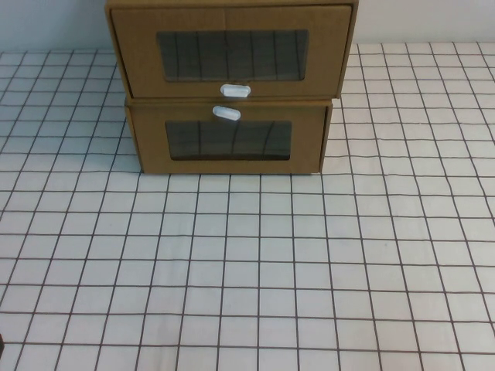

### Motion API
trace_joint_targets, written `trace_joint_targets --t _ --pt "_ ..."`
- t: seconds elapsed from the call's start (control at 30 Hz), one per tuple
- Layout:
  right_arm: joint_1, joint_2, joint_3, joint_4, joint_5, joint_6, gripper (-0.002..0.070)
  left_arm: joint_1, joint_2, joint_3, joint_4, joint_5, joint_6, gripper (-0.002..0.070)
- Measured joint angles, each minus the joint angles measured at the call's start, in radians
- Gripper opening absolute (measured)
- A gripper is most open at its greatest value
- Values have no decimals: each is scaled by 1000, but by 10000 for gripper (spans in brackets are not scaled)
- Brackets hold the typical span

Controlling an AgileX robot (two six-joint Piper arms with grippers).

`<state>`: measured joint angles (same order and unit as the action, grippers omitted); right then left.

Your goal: Close the shoe box

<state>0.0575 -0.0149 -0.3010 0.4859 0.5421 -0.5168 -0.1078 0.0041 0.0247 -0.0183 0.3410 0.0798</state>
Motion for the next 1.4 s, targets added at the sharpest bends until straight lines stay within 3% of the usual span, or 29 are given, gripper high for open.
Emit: trace_joint_targets --t 0.27,0.6,0.73,1.0,1.4 --pt "-140 0 314 298 -223 0 -13 0 0 0 0 0 0 -5" --pt "-155 0 323 90 -173 -128 -14 0 0 0 2 0 0 -5" --pt "-155 0 323 42 -163 -1 -14 0 0 0 2 0 0 -5" --pt "-101 0 323 -291 -148 536 -13 0 0 0 2 0 0 -5" --pt "-94 0 323 -274 -145 595 -14 0 0 0 2 0 0 -5"
